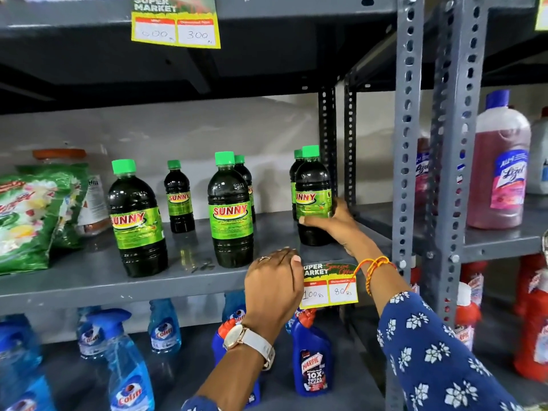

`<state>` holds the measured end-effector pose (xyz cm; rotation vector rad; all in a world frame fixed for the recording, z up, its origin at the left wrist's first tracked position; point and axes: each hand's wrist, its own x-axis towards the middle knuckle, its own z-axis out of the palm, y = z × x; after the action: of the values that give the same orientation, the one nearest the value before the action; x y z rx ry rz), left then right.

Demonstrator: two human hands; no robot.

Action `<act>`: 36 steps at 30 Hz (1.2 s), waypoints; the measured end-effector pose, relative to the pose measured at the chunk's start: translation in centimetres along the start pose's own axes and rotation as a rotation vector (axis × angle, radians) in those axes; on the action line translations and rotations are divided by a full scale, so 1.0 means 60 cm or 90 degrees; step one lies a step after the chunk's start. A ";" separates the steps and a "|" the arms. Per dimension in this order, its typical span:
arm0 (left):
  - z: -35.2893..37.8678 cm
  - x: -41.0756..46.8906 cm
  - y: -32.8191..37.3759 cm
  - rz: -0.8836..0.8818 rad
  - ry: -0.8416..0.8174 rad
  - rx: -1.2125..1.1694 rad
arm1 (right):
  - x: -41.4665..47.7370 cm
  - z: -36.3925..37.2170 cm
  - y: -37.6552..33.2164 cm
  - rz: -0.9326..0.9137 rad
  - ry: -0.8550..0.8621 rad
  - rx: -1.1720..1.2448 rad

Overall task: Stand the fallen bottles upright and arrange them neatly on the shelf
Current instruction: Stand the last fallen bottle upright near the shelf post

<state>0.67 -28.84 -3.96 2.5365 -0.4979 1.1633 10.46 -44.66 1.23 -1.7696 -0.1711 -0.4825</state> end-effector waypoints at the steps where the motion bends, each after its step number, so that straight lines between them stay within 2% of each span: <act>1: -0.001 0.000 0.000 -0.002 -0.002 -0.001 | 0.000 0.001 0.001 -0.007 0.009 -0.009; 7: -0.004 -0.001 0.001 -0.004 -0.005 -0.012 | 0.006 -0.002 0.006 0.020 -0.004 -0.007; 11: -0.004 -0.001 0.000 -0.004 -0.013 -0.011 | 0.003 0.001 0.005 -0.004 0.017 -0.012; 19: 0.003 -0.001 -0.002 0.000 0.014 -0.011 | -0.004 -0.001 -0.004 -0.016 -0.007 0.027; 36: 0.003 0.000 -0.006 0.013 0.016 -0.014 | -0.026 -0.007 -0.012 -0.023 -0.006 -0.062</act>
<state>0.94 -28.60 -4.15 2.4997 -0.5294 1.1896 8.67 -44.66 1.30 -1.8670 -0.1892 -0.5170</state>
